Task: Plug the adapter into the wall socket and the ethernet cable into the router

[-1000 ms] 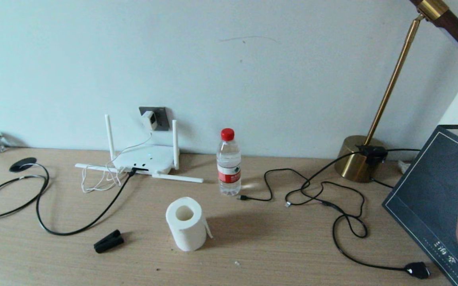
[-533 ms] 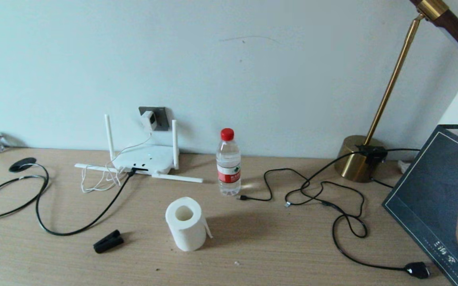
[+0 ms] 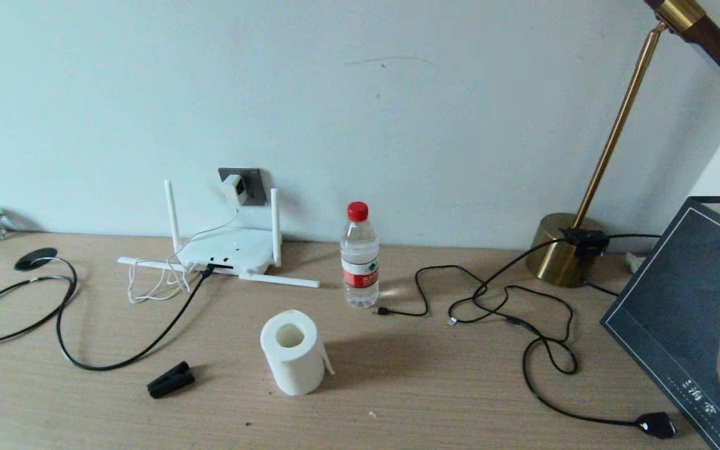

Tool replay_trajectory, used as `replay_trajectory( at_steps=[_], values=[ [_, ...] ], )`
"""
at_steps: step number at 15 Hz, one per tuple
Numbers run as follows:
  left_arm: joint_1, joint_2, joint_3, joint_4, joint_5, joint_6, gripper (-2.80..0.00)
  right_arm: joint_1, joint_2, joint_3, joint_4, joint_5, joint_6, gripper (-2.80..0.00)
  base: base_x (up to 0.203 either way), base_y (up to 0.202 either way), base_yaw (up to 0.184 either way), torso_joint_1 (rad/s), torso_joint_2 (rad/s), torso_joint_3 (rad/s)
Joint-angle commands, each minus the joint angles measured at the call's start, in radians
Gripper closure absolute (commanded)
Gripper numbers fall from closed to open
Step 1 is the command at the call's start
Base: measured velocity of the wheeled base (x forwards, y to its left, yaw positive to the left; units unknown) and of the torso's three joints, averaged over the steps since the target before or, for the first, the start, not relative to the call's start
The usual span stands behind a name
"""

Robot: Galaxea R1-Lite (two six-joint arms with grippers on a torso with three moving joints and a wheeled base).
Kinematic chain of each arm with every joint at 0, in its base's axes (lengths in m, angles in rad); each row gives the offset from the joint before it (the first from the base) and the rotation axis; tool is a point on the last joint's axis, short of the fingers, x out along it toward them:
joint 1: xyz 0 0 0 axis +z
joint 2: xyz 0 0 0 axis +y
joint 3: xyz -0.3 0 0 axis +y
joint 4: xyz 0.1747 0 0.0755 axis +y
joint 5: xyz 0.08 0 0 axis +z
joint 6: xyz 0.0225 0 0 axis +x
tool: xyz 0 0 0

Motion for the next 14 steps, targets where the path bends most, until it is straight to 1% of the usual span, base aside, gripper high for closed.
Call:
replay_trajectory(
  at_steps=[1,3,5,8,10,11,14],
  values=[
    [-0.018,-0.164,-0.002,0.004,-0.013,0.015,0.0,0.0,0.001,-0.001,0.002,0.001,0.005,0.0,0.0,0.0,0.0,0.0,0.0,0.0],
    [-0.025,-0.195,0.005,-0.012,-0.004,0.033,0.0,0.0,0.001,-0.001,0.002,0.001,0.004,0.0,0.0,0.0,0.0,0.0,0.0,0.0],
    [-0.025,-0.197,0.005,-0.01,0.002,0.021,0.0,0.0,0.001,-0.001,0.002,0.001,0.004,0.0,0.0,0.0,0.0,0.0,0.0,0.0],
    [-0.025,-0.197,0.005,-0.009,0.035,-0.066,0.0,0.0,0.001,0.001,0.002,0.001,0.005,0.0,0.0,0.0,0.0,0.0,0.0,0.0],
    [-0.025,-0.197,0.005,-0.013,0.043,-0.12,0.0,0.0,0.001,0.001,0.002,-0.002,0.01,0.0,0.0,0.0,0.0,0.0,0.0,0.0],
    [-0.025,-0.197,0.005,-0.015,0.043,-0.131,0.0,0.0,0.001,-0.001,0.002,-0.005,0.005,0.0,0.0,0.0,0.0,0.0,0.0,0.0],
    [-0.025,-0.197,0.005,-0.015,0.043,-0.131,0.0,0.0,0.002,-0.001,0.002,-0.005,0.004,0.0,0.0,0.0,0.0,0.0,0.0,0.0]
  ],
)
